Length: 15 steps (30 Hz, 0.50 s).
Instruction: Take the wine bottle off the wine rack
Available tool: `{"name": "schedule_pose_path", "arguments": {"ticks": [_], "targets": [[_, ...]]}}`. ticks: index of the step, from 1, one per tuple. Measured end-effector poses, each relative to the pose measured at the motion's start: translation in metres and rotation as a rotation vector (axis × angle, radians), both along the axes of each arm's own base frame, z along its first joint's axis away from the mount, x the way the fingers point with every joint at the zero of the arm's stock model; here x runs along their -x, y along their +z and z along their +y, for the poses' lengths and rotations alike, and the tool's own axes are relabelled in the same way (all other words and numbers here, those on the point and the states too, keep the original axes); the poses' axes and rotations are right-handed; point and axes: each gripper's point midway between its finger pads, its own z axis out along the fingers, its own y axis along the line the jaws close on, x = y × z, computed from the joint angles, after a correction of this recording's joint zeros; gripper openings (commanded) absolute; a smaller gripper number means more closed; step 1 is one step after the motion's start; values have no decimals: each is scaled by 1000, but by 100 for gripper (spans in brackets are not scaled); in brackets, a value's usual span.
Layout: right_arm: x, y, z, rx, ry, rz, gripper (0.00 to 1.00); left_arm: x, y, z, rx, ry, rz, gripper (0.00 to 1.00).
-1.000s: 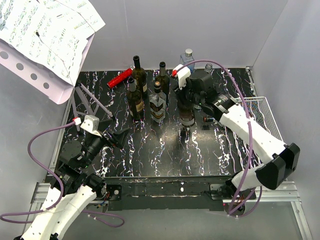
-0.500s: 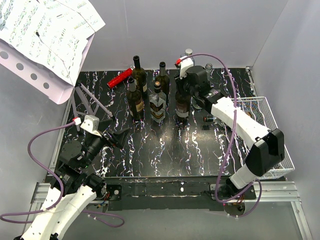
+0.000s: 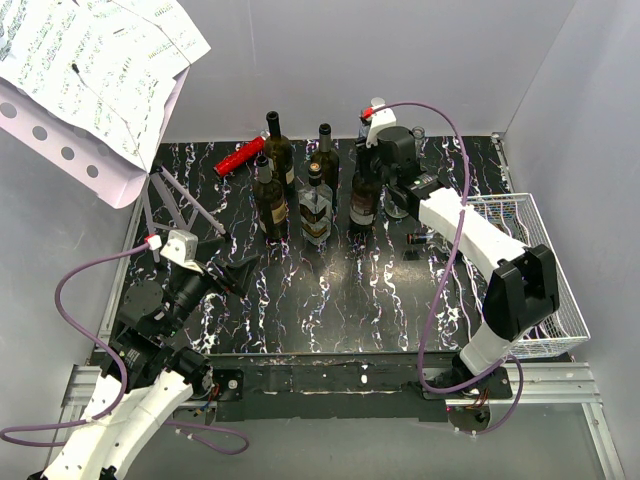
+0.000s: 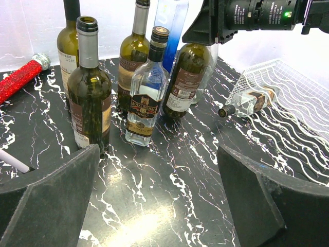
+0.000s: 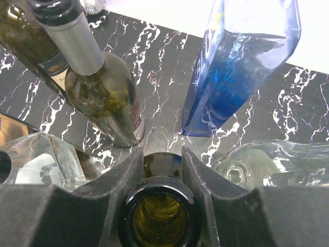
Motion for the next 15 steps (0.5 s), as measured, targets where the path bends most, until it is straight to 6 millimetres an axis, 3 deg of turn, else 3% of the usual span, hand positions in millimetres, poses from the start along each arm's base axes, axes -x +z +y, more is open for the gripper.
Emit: {"name": "schedule_pose_path", "arguments": {"ticks": [4, 15], "targets": [[-3, 3, -2, -19, -20, -7, 27, 0, 0, 0, 0, 3, 0, 98], [-7, 0, -8, -17, -60, -8, 25, 0, 0, 0, 0, 3, 0, 98]]}}
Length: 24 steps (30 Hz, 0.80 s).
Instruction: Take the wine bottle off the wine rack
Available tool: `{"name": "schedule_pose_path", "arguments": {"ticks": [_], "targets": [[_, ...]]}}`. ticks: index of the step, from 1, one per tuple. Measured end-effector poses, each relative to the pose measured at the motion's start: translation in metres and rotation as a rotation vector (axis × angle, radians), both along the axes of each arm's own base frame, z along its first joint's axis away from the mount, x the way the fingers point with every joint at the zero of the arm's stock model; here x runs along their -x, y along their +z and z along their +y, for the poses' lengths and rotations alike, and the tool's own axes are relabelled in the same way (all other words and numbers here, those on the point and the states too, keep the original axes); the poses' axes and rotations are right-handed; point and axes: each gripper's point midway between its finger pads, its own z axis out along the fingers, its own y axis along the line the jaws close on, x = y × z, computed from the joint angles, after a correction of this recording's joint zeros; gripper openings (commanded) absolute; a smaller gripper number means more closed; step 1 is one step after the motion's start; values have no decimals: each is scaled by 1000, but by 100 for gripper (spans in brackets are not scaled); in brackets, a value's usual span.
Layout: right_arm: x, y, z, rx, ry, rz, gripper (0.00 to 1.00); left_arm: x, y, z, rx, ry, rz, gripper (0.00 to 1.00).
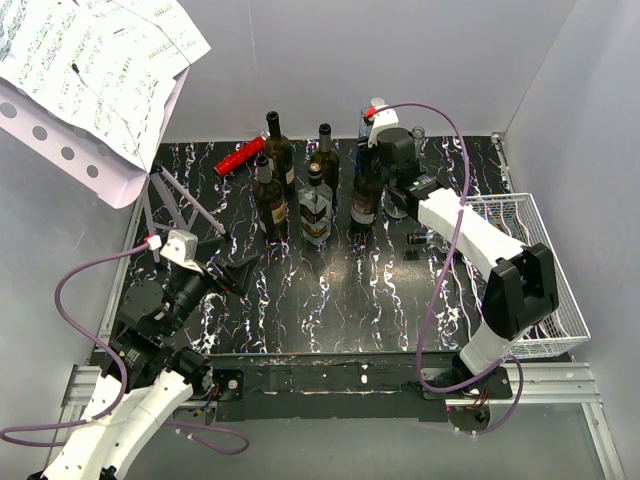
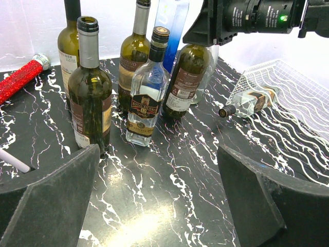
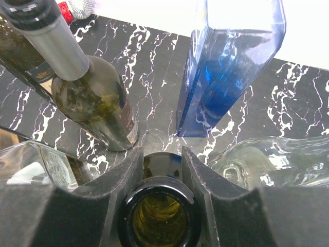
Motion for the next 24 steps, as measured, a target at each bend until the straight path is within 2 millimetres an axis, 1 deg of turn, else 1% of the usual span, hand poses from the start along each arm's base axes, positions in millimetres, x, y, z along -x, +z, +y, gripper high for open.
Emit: {"name": "schedule_pose_path", "arguments": {"ticks": [4, 6, 8, 10, 11, 13, 14, 15, 17, 20, 24], "targets": [[0, -15, 0, 8, -1, 20, 24, 0, 0, 0, 0, 0, 0, 98], [-2, -19, 2, 6, -1, 17, 30, 0, 0, 0, 0, 0, 0, 98], [-3, -19, 2, 2, -2, 11, 47, 0, 0, 0, 0, 0, 0, 98], [-4, -18, 2, -1, -2, 6, 62, 0, 0, 0, 0, 0, 0, 98], [-4, -17, 3, -2, 0, 2, 67, 0, 0, 0, 0, 0, 0, 98], [-5, -14, 4, -11, 5, -10, 72, 0, 0, 0, 0, 0, 0, 98], [-6, -12, 5, -14, 8, -16, 78, 0, 0, 0, 0, 0, 0, 98], [-6, -11, 6, -16, 12, -21, 82, 0, 0, 0, 0, 0, 0, 98], [-5, -9, 6, -15, 21, -25, 84, 0, 0, 0, 0, 0, 0, 98], [-2, 0, 6, -7, 42, -43, 84, 0, 0, 0, 0, 0, 0, 98], [11, 26, 4, 7, 97, -91, 84, 0, 0, 0, 0, 0, 0, 98]]}}
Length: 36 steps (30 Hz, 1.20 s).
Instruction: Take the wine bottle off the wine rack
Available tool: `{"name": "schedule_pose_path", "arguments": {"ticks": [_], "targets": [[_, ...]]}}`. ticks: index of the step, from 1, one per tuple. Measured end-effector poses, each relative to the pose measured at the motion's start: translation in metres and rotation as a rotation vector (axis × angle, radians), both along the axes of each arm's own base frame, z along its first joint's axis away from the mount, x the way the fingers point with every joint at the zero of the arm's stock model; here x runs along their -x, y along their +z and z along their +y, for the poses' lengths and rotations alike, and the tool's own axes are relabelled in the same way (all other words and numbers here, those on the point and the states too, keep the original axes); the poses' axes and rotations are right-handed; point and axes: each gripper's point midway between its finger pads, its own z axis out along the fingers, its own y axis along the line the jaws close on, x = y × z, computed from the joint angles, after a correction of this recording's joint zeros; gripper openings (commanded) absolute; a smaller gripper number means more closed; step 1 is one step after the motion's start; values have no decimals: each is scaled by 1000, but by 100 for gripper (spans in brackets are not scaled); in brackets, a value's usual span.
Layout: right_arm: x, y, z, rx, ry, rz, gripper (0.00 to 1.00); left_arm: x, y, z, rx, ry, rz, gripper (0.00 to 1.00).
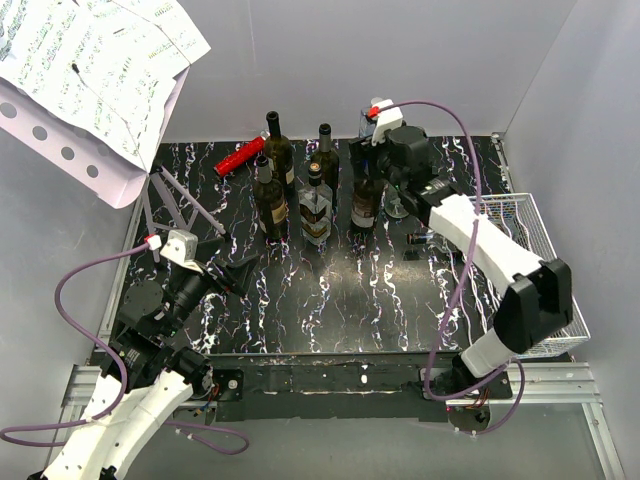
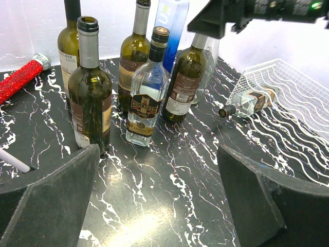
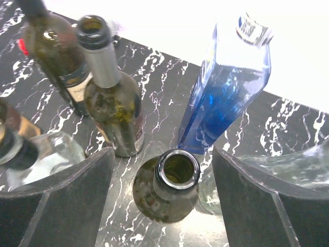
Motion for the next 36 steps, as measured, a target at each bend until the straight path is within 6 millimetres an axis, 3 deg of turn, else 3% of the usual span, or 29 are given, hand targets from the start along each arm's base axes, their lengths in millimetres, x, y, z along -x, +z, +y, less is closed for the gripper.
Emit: {"name": "schedule_pose_path", "arguments": {"ticks": [7, 10, 13, 20, 29, 33, 36], "targets": [[45, 59, -11, 93, 160, -140, 84, 0, 0, 0, 0, 0, 0, 98], [64, 56, -25, 209, 215, -180, 86, 0, 0, 0, 1, 0, -1, 98], [78, 27, -41, 362, 270, -163, 86, 1, 1, 0, 2, 0, -3, 98], [109, -66, -86, 779, 457, 23, 82, 1, 1, 1, 3, 0, -6, 98], [113, -144, -139, 1051, 526, 274, 78, 1, 2, 1, 4, 0, -7, 98], [114, -168, -155, 1110, 544, 357, 68, 1, 2, 1, 4, 0, -8, 98], [110, -181, -164, 1128, 544, 388, 67, 1, 2, 1, 4, 0, -7, 98]]}}
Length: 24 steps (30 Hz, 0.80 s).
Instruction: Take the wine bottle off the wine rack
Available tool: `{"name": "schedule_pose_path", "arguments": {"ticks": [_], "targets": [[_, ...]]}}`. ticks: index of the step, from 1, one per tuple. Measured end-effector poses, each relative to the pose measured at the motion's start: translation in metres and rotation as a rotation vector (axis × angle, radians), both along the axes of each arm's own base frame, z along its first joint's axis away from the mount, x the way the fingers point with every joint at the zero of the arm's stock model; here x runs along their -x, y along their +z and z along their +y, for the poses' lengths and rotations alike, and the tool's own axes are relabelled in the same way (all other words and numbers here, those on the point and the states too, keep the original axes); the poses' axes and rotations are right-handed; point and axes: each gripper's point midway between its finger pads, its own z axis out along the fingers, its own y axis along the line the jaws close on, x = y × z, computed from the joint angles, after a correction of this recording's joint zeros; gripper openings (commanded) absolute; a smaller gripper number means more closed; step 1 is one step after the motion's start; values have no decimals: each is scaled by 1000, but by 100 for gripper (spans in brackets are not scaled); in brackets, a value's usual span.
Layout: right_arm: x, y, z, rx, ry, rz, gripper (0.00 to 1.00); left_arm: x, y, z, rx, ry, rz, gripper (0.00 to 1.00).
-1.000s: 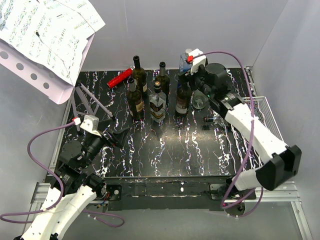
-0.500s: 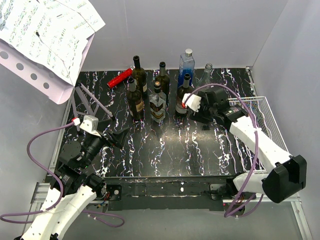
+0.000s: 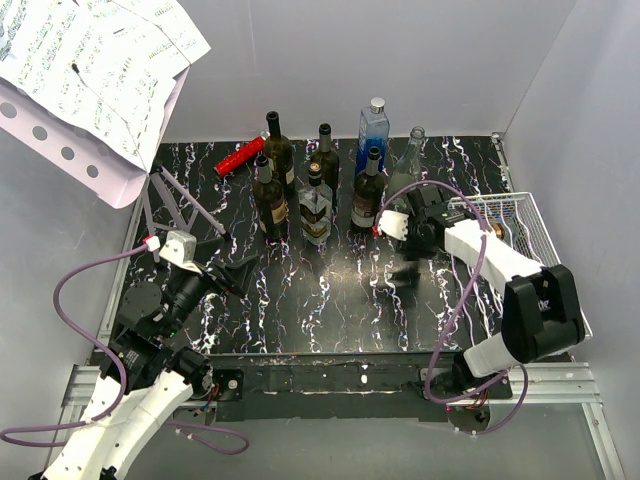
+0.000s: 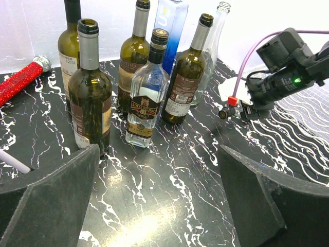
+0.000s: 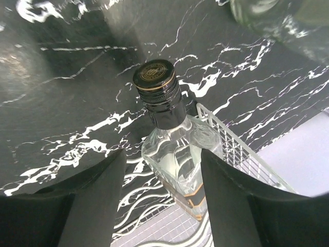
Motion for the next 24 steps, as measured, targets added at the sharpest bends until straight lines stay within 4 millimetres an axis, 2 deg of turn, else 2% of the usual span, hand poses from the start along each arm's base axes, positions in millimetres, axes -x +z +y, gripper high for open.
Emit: {"name": "schedule_pose_path", "arguments": {"ticks": [6, 12, 17, 24], "targets": [[-8, -29, -19, 50, -12, 21, 67, 0, -1, -2, -3, -5, 6, 98], [-20, -39, -21, 85, 3, -22, 66, -2, -6, -6, -13, -16, 23, 98], [-33, -43, -24, 127, 11, -59, 70, -2, -6, -6, -14, -16, 24, 98], [-43, -51, -27, 164, 15, -73, 67, -2, -6, -6, -17, -18, 22, 98]]}}
